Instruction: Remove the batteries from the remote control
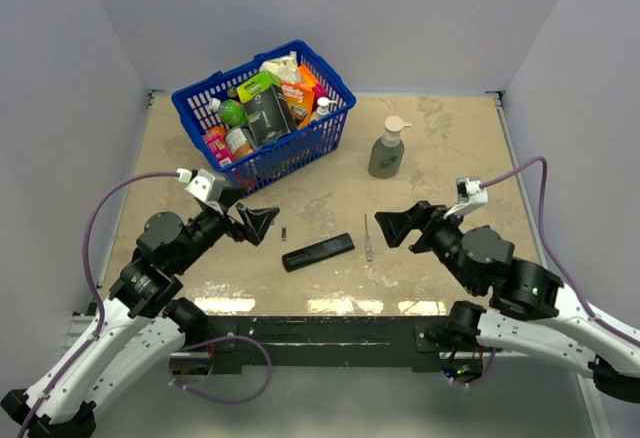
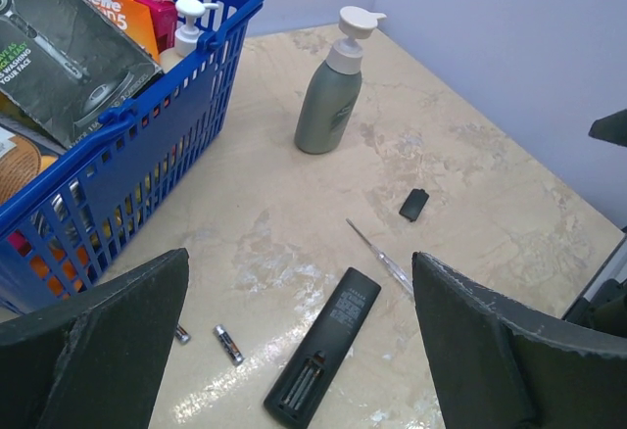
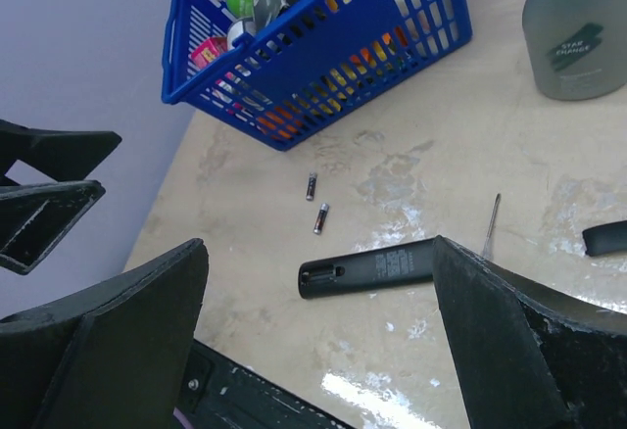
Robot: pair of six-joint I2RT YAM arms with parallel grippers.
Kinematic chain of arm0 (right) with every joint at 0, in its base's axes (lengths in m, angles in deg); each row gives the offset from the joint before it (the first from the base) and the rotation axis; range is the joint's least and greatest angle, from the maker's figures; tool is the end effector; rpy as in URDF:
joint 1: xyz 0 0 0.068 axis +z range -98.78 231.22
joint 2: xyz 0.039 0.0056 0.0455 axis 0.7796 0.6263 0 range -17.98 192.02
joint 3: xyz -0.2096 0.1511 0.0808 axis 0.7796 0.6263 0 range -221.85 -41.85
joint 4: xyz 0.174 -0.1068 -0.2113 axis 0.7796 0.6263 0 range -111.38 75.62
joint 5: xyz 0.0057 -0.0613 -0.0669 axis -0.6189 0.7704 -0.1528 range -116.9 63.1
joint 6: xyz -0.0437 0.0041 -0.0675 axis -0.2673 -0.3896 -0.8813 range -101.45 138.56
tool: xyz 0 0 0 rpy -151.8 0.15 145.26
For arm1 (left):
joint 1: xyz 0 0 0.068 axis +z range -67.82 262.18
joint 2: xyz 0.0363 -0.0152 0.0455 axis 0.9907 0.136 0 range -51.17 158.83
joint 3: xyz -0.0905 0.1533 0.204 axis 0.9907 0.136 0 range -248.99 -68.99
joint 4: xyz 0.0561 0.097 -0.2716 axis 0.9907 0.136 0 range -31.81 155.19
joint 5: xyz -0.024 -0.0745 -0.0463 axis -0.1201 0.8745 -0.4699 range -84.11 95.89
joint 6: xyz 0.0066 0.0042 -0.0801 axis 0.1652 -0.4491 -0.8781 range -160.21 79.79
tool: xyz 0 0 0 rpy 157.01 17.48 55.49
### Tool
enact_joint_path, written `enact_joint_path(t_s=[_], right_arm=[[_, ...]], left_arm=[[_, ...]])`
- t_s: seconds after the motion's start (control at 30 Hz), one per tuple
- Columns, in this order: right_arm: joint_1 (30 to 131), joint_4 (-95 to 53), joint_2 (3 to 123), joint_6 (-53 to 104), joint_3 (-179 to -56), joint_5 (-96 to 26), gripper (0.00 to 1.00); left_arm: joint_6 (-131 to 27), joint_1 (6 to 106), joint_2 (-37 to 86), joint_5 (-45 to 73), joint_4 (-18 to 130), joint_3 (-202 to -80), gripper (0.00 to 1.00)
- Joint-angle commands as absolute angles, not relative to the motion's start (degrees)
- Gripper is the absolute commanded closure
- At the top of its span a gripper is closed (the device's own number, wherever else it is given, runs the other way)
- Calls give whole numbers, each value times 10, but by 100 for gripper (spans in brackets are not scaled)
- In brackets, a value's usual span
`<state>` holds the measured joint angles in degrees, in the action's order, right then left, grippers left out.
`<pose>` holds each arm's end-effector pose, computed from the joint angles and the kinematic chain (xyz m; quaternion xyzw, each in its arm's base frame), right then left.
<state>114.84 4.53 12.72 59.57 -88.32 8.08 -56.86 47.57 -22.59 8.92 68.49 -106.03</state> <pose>0.1141 0.1402 0.3578 0.0459 0.7550 0.3436 0.5566 0.1632 -0.1172 0.3346 0.1303 0.7064 -0.3179 0.6188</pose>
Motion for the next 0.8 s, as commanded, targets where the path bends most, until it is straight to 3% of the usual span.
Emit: enact_joint_path(t_s=[0.0,0.77], right_arm=[[1149,70,81,562,-909,104,2],[1149,45,123,509,-926,83,1]], left_arm=[[-553,477,-222,91,664,-1060,0],[-551,477,-208,85,663,-1063,0]])
